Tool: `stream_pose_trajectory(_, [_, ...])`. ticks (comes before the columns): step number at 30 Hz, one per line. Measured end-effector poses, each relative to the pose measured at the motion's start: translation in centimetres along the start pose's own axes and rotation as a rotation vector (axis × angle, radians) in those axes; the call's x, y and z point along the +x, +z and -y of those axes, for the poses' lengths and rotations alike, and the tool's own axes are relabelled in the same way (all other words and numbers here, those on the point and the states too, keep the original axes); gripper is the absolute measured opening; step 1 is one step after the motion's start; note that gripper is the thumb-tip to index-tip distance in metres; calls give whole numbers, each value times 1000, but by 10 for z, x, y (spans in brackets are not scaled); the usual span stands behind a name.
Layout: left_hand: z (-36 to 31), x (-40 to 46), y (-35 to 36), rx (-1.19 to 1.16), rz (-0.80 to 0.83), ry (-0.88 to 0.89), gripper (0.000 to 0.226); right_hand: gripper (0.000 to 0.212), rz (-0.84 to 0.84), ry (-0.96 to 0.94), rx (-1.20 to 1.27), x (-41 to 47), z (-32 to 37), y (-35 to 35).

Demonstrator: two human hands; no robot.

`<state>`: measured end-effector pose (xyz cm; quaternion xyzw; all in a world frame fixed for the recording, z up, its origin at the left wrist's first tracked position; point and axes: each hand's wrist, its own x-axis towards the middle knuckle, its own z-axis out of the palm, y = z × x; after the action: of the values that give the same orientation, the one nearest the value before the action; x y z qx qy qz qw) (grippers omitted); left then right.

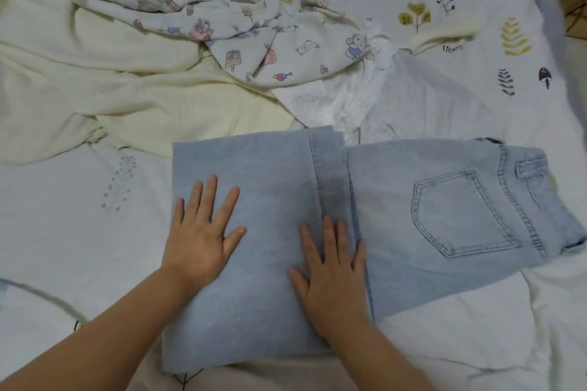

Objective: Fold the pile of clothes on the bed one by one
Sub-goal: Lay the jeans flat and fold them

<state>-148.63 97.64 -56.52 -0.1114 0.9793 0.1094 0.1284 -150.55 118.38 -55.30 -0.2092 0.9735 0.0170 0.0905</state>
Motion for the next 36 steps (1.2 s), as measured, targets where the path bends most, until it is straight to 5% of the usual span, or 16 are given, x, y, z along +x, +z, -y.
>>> stream_pose_trajectory(3, [6,4,9,38,47,-43,93,66,7,-13,47,5,-3,0])
stream_pose_trajectory(7, [-1,2,3,49,64,-76,95,46,-169,-40,274,3,-36,-11])
stream_pose_trajectory(11, [-18,-10,-1,6,67,-126,89,27,-275,430,504,-8,-109,-26])
stream_pose_trajectory(16, [-45,-14,4,-49,28,-217,66,54,-355,1202,837,-8,-202,-26])
stream_pose_trajectory(21, [-65,-14,5,-52,18,-193,66,72,-386,1453,1376,7,-249,-20])
stream_pose_trajectory(26, [-81,-17,5,-72,17,-132,63,38,-407,1262,1791,11,-257,-31])
stream_pose_trajectory(30, [-93,-19,4,-104,34,-110,62,33,-626,932,1662,7,-228,-62])
stream_pose_trajectory(36, [-91,-15,-9,-292,73,-116,62,42,-716,489,1259,0,-155,-116])
